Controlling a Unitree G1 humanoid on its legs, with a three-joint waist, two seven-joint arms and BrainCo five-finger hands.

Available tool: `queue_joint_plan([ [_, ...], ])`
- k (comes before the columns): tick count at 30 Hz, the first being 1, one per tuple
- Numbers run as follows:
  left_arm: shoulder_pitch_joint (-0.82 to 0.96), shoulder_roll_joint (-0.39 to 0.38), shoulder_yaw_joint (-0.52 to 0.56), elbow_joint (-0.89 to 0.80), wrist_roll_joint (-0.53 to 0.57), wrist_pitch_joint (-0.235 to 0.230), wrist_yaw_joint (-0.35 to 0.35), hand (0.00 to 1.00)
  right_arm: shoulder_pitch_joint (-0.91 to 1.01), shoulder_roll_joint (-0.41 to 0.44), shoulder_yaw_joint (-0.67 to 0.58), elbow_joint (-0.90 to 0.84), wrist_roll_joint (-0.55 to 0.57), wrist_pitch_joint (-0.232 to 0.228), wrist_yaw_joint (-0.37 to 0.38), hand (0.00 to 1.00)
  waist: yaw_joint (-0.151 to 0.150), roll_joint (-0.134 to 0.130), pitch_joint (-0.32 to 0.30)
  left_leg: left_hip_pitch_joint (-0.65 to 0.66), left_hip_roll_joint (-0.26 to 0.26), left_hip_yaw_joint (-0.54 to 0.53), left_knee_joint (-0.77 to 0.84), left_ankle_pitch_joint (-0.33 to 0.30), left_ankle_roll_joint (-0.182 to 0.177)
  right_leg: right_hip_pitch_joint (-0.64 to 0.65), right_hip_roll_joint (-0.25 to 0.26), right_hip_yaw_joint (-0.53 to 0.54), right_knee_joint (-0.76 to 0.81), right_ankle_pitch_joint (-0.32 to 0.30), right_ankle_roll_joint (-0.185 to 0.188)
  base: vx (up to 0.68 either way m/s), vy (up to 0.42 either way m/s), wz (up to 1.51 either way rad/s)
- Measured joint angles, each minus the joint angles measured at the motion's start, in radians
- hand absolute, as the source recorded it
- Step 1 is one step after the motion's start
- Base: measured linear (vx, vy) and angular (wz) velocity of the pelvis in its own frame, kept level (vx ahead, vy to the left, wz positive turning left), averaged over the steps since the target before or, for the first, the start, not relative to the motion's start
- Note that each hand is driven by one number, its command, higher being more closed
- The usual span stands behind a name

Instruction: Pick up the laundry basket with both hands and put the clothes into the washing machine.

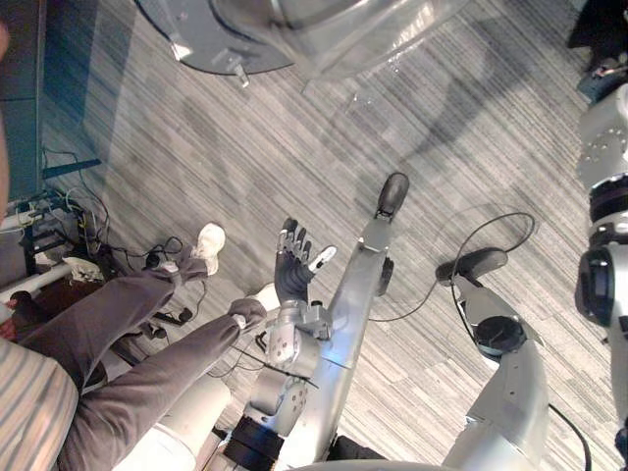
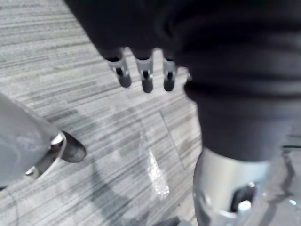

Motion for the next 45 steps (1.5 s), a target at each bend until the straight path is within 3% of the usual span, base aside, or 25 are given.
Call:
queue_joint_plan([
  [4, -0.004, 0.000, 0.000, 0.009, -0.007, 0.000, 0.009, 0.00, -0.014, 0.024, -0.003, -0.005, 0.069, -0.032, 0.000, 1.00, -0.024, -0.012, 0.009, 0.066, 0.017, 0.029, -0.025, -0.002, 0.003, 0.048, 0.020, 0.031, -0.040, 0.025, -0.040, 0.04, -0.059, -0.10],
  [6, -0.005, 0.000, 0.004, 0.030, -0.012, -0.001, 0.013, 0.00, -0.021, 0.051, -0.009, -0.058, 0.107, -0.071, -0.001, 1.00, -0.037, -0.014, 0.010, 0.113, 0.030, 0.058, -0.061, 0.002, 0.008, 0.079, 0.035, 0.046, -0.086, 0.047, -0.046, 0.01, -0.038, -0.29],
  [12, -0.005, 0.000, 0.004, 0.037, -0.034, -0.001, 0.013, 0.00, -0.046, 0.100, -0.045, -0.119, 0.188, -0.124, -0.006, 1.00, -0.083, -0.036, 0.024, 0.178, 0.045, 0.082, -0.120, 0.028, 0.010, 0.123, 0.053, 0.053, -0.134, 0.076, -0.018, 0.04, -0.034, -0.08],
  [17, 0.000, 0.000, 0.001, 0.031, -0.036, 0.001, 0.009, 0.00, -0.064, 0.107, -0.100, -0.119, 0.250, -0.129, -0.015, 1.00, -0.103, -0.050, 0.026, 0.223, 0.052, 0.099, -0.135, 0.031, 0.005, 0.147, 0.054, 0.071, -0.129, 0.076, -0.019, 0.06, -0.069, -0.04],
  [19, 0.004, 0.000, 0.001, 0.018, -0.042, 0.002, 0.003, 0.00, -0.078, 0.111, -0.105, -0.122, 0.289, -0.129, -0.015, 1.00, -0.119, -0.076, 0.024, 0.242, 0.059, 0.120, -0.147, 0.035, 0.003, 0.148, 0.054, 0.086, -0.130, 0.078, -0.021, 0.05, -0.074, -0.14],
  [21, 0.006, 0.000, 0.000, 0.006, -0.044, 0.003, -0.010, 0.00, -0.089, 0.118, -0.144, -0.141, 0.333, -0.131, -0.016, 1.00, -0.138, -0.083, 0.023, 0.253, 0.059, 0.121, -0.164, 0.045, 0.001, 0.152, 0.053, 0.086, -0.132, 0.078, -0.022, 0.04, -0.064, -0.01],
  [28, 0.061, -0.003, -0.004, -0.084, -0.054, 0.023, -0.030, 0.00, -0.112, 0.168, -0.183, -0.158, 0.470, -0.130, -0.026, 1.00, -0.151, -0.112, 0.024, 0.281, 0.076, 0.142, -0.170, 0.054, -0.004, 0.161, 0.060, 0.095, -0.123, 0.079, -0.024, 0.05, -0.065, -0.05],
  [31, 0.070, -0.003, -0.010, -0.097, -0.054, 0.035, -0.033, 0.00, -0.087, 0.210, -0.228, -0.158, 0.484, -0.128, -0.025, 1.00, -0.163, -0.119, 0.026, 0.274, 0.076, 0.138, -0.093, -0.001, 0.007, 0.160, 0.037, 0.113, -0.054, 0.069, -0.007, 0.05, -0.027, -0.07],
  [33, 0.069, -0.003, -0.009, -0.099, -0.054, 0.036, -0.032, 0.00, -0.031, 0.235, -0.253, -0.179, 0.500, -0.128, -0.029, 1.00, -0.170, -0.119, 0.025, 0.270, 0.076, 0.137, 0.019, -0.077, 0.016, 0.126, -0.014, 0.166, 0.123, 0.080, -0.006, 0.00, 0.000, 0.00],
  [37, 0.073, -0.005, 0.004, -0.099, -0.056, 0.036, -0.030, 0.00, 0.023, 0.265, -0.265, -0.263, 0.501, -0.130, -0.051, 1.00, -0.184, -0.124, 0.024, 0.275, 0.055, 0.134, 0.077, -0.110, 0.041, 0.043, -0.013, 0.298, 0.267, 0.138, -0.028, 0.02, -0.027, 0.13],
  [39, 0.083, -0.007, 0.004, -0.114, -0.056, 0.035, -0.030, 0.00, 0.057, 0.265, -0.266, -0.292, 0.499, -0.130, -0.048, 1.00, -0.191, -0.124, 0.024, 0.278, 0.047, 0.131, 0.090, -0.119, 0.048, 0.002, -0.001, 0.324, 0.247, 0.066, 0.043, 0.03, -0.060, 0.13],
  [41, 0.082, -0.006, -0.004, -0.118, -0.055, 0.036, -0.032, 0.00, 0.074, 0.265, -0.265, -0.295, 0.499, -0.130, -0.051, 1.00, -0.196, -0.125, 0.025, 0.274, 0.037, 0.133, 0.145, -0.150, 0.031, 0.009, 0.006, 0.306, 0.153, 0.066, 0.043, 0.01, -0.124, 0.19],
  [42, 0.083, -0.006, -0.002, -0.121, -0.055, 0.032, -0.031, 0.00, 0.084, 0.272, -0.250, -0.316, 0.499, -0.131, -0.057, 1.00, -0.200, -0.123, 0.025, 0.256, 0.039, 0.128, 0.220, -0.190, 0.014, 0.013, 0.013, 0.326, 0.158, 0.020, -0.037, -0.05, -0.189, 0.25],
  [43, 0.079, -0.006, -0.003, -0.120, -0.057, 0.029, -0.032, 0.00, 0.093, 0.307, -0.236, -0.361, 0.499, -0.144, -0.064, 1.00, -0.222, -0.123, 0.025, 0.213, 0.041, 0.093, 0.294, -0.219, -0.009, -0.015, 0.016, 0.326, 0.241, -0.029, -0.053, -0.07, -0.205, 0.33],
  [45, 0.076, -0.004, -0.016, -0.120, -0.066, 0.030, -0.036, 0.00, 0.093, 0.309, -0.235, -0.394, 0.499, -0.156, -0.066, 1.00, -0.237, -0.124, 0.025, 0.173, 0.039, 0.073, 0.333, -0.221, -0.021, -0.047, 0.015, 0.329, 0.297, -0.065, -0.068, -0.06, -0.155, 0.36],
])
